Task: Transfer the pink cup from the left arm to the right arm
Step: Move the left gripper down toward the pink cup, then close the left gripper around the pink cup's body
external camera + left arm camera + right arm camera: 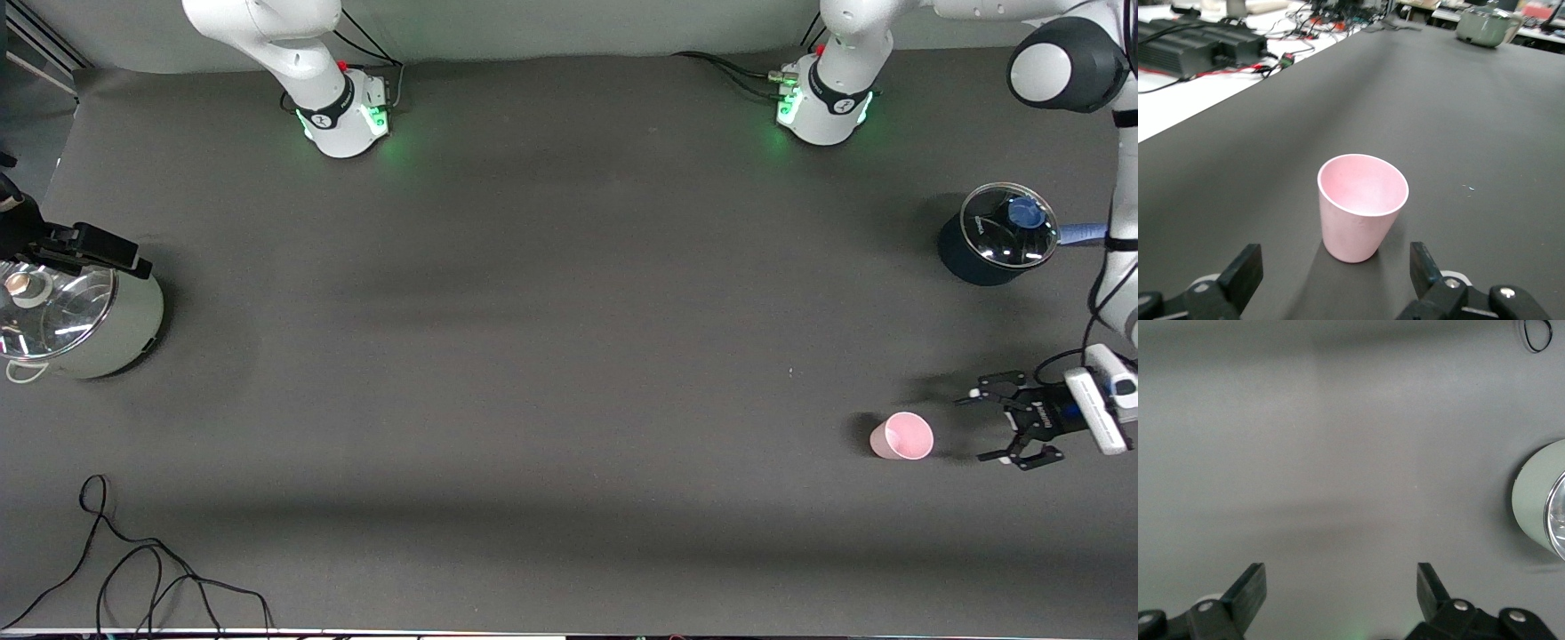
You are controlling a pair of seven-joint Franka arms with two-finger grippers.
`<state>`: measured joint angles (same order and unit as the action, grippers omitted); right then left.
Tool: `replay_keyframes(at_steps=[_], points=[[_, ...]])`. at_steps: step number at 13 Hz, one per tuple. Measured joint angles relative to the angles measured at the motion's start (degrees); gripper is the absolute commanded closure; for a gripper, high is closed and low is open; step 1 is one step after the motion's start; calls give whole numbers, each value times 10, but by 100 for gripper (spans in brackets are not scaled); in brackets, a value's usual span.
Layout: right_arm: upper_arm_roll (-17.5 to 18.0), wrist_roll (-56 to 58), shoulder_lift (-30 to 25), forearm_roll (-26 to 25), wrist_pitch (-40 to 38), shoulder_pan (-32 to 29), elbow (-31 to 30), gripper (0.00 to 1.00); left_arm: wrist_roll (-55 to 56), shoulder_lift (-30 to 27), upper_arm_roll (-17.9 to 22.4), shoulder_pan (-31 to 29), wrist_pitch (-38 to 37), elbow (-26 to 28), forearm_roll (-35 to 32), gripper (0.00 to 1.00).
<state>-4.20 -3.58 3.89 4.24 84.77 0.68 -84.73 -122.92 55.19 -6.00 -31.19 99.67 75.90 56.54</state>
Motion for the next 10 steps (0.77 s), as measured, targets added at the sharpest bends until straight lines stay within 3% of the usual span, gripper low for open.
replay_keyframes(at_steps=[10], points=[[0, 0, 0, 0, -2, 0, 0, 0, -158, 83, -27, -15, -7, -1, 46, 2]])
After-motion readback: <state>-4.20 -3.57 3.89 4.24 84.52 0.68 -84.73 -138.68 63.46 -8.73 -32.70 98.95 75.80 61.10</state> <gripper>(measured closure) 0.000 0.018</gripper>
